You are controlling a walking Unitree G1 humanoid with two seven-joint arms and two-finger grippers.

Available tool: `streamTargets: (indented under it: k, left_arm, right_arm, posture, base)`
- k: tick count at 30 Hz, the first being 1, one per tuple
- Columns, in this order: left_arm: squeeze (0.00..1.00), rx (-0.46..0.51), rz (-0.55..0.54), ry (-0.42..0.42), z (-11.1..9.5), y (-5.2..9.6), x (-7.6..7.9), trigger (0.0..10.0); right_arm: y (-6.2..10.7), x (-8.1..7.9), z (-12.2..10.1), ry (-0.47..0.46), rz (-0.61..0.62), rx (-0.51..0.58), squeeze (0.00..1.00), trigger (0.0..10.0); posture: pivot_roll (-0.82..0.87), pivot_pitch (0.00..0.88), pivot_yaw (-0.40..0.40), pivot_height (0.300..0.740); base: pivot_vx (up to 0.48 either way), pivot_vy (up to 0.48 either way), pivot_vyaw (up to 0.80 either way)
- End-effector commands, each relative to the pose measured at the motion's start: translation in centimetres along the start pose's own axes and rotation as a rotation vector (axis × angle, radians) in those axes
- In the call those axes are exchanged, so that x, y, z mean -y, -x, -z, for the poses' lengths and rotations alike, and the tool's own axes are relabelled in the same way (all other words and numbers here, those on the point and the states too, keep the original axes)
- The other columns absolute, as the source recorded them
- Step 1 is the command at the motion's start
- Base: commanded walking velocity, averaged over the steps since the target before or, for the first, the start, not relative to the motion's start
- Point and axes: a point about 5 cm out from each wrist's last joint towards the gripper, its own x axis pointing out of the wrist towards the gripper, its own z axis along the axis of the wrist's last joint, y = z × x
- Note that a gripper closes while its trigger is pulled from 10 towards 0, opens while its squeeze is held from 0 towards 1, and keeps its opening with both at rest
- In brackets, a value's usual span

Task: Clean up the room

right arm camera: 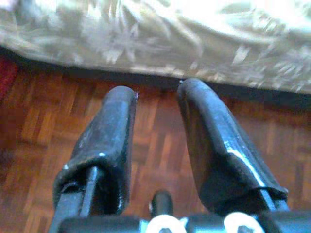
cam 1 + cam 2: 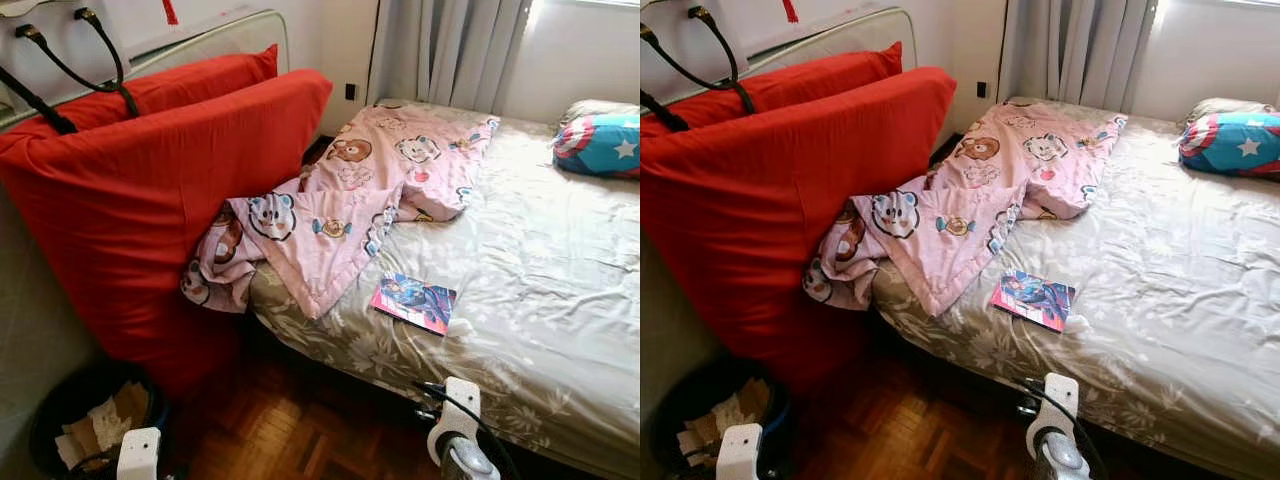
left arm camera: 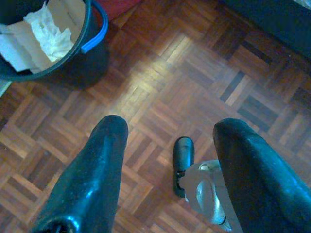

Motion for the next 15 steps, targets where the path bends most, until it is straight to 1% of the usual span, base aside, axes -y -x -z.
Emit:
streamTargets:
  k: [1,2,6,7,8,10,11,12,13,14,15]
  left_arm:
    - [0.0,-0.016,-0.005,0.005,0.7,0.1,0.1,10.0]
    - [0.0,-0.02,-0.006,0.005,0.9,0.2,0.1,10.0]
    - [0.0,-0.055,-0.018,0.019,2.6,0.7,0.2,10.0]
    - [0.0,-0.055,-0.018,0.019,2.6,0.7,0.2,10.0]
    - [0.0,-0.065,-0.021,0.032,3.4,0.9,0.4,10.0]
    - [0.0,-0.071,-0.023,0.04,3.8,1.0,0.5,10.0]
    - [0.0,-0.073,-0.025,0.044,3.9,1.1,0.5,10.0]
    - [0.0,-0.076,-0.029,0.061,4.4,1.2,0.7,10.0]
    - [0.0,-0.076,-0.029,0.066,4.5,1.3,0.7,10.0]
    - [0.0,-0.078,-0.027,0.066,4.7,1.3,0.8,10.0]
    - [0.0,-0.081,-0.02,0.06,5.0,1.4,1.0,10.0]
  right_arm:
    - [0.1,0.3,-0.1,0.005,0.008,0.037,0.0,10.0]
    - [0.2,0.3,-0.1,0.014,0.01,0.044,0.0,10.0]
    - [0.8,0.9,0.4,0.106,-0.032,0.103,0.0,10.0]
    - [0.8,0.9,0.4,0.106,-0.032,0.103,0.0,10.0]
    - [1.1,2.5,-0.7,0.091,-0.022,0.214,0.0,10.0]
    - [1.7,4.5,-2.9,0.08,-0.004,0.367,0.0,10.0]
    - [1.9,5.1,-3.6,0.083,0.002,0.414,0.0,10.0]
    - [2.5,6.1,-4.1,0.1,0.035,0.467,0.0,10.0]
    - [2.7,6.4,-4.1,0.105,0.044,0.477,0.0,10.0]
    - [3.0,6.9,-4.0,0.107,0.064,0.48,0.0,10.0]
    - [3.4,7.9,-3.6,0.103,0.095,0.481,0.0,10.0]
  posture:
    - [0.03,0.0,-0.039,0.74]
    - [0.03,0.0,-0.039,0.74]
    - [0.03,0.0,-0.072,0.74]
    - [0.03,0.0,-0.072,0.74]
    - [0.03,0.0,-0.087,0.74]
    - [0.03,0.0,-0.097,0.74]
    - [0.03,0.0,-0.097,0.74]
    - [0.03,0.0,-0.104,0.74]
    - [0.03,0.0,-0.104,0.74]
    - [0.02,0.0,-0.103,0.74]
    - [0.01,0.0,-0.096,0.74]
  base:
    - [0.0,0.0,0.0]
    - [0.0,0.0,0.0]
    - [0.0,0.0,0.0]
    - [0.0,0.0,0.0]
    - [0.0,0.0,0.0]
    - [0.0,0.0,0.0]
    - [0.0,0.0,0.0]
    - [0.0,0.0,0.0]
    - [0.0,0.0,0.0]
    - [0.0,0.0,0.0]
    - [0.0,0.0,0.0]
